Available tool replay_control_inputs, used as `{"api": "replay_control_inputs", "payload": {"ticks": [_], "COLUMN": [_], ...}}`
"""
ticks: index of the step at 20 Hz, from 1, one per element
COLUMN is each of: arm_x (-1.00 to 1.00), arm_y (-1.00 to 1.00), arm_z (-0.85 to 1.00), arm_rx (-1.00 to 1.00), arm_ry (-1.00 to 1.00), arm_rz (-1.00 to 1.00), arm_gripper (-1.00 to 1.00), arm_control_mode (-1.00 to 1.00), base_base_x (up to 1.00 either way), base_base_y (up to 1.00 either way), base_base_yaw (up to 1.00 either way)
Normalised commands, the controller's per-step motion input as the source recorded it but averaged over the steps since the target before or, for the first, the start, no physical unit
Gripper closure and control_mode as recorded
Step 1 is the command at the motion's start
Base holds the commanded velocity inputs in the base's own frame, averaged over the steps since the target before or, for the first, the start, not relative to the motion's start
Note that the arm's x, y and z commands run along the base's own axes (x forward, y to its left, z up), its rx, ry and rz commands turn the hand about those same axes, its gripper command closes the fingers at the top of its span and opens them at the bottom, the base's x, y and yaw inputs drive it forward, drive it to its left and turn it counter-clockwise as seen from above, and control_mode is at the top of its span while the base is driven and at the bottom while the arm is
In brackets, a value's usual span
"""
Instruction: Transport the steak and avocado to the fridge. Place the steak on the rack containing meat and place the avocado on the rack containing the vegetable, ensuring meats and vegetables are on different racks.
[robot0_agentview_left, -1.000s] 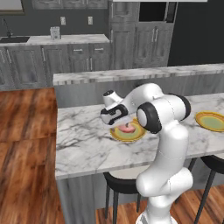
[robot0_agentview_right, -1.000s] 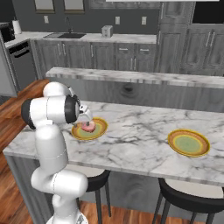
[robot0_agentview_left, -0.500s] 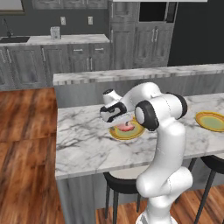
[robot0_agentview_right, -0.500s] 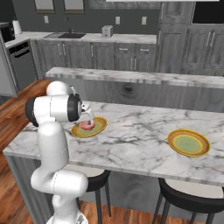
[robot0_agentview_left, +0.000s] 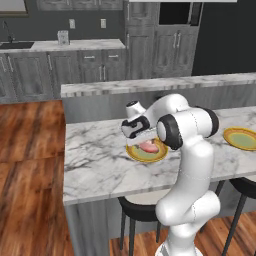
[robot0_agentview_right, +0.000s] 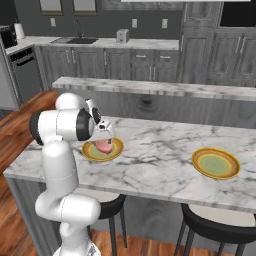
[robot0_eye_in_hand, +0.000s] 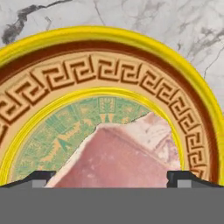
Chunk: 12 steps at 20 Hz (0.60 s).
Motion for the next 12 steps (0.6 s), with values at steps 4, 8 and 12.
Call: {"api": "replay_control_inputs", "payload": {"ticks": [4,8,12], "arm_x": [-0.06,0.00,0.00], "arm_y": [-0.04,0.00,0.00], "arm_z": [-0.28,-0.56,-0.70], "arm_rx": [0.00,0.00,0.00], "arm_ry": [0.13,0.22,0.25], "arm_rz": [0.00,0.00,0.00], "arm_gripper": [-1.00,-1.00,-1.00], "arm_control_mode": [-1.00,-1.00,-1.00], "base_base_x": [0.00,0.00,0.00], "base_base_y": [0.00,0.00,0.00], "base_base_yaw": [0.00,0.00,0.00]}}
